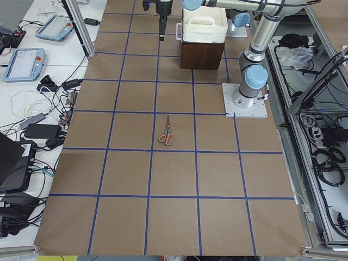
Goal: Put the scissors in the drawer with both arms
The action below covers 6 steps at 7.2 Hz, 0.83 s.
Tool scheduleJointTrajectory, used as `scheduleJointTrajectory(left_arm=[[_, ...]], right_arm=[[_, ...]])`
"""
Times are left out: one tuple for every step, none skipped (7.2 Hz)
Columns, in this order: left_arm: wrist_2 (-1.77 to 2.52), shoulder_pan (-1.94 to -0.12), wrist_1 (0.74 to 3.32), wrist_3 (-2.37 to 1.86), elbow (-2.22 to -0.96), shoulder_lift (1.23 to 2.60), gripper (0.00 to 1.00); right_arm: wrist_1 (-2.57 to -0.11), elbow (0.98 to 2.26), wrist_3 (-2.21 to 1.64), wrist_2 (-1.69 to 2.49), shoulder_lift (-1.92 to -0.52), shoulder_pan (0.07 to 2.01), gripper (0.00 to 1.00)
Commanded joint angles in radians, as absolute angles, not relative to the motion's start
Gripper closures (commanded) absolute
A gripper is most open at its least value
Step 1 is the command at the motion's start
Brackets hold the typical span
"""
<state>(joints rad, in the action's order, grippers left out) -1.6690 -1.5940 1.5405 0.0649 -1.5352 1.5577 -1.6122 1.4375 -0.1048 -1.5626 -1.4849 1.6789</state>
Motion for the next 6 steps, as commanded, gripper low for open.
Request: scheduleJointTrajectory(left_arm=[[-1.664, -1.527, 1.539, 0.284, -1.564, 1.555, 0.00], [-1.661, -1.469, 1.522, 0.454, -1.618, 1.555, 0.00], [-1.661, -1.433, 1.443, 0.589, -1.659, 1.565, 0.00], [-1.666, -1.395, 1.409, 0.756, -1.698, 1.572, 0.00], [-1.661, -1.320, 1.405, 0.937, -1.742, 1.581, 0.00], [-1.657, -1.233, 1.407, 1.170, -1.779, 1.591, 0.00]], right_arm=[[-1.605, 1.437, -0.106, -1.571, -1.486, 1.678, 0.00], [-1.603, 1.437, -0.107, -1.574, -1.486, 1.678, 0.00], [-1.605, 1.439, -0.106, -1.560, -1.485, 1.677, 0.00], [-1.605, 1.439, -0.121, -1.562, -1.485, 1.678, 0.00], [-1.603, 1.437, -0.212, -1.566, -1.485, 1.683, 0.00], [-1.601, 1.437, -0.464, -1.560, -1.470, 1.692, 0.00]])
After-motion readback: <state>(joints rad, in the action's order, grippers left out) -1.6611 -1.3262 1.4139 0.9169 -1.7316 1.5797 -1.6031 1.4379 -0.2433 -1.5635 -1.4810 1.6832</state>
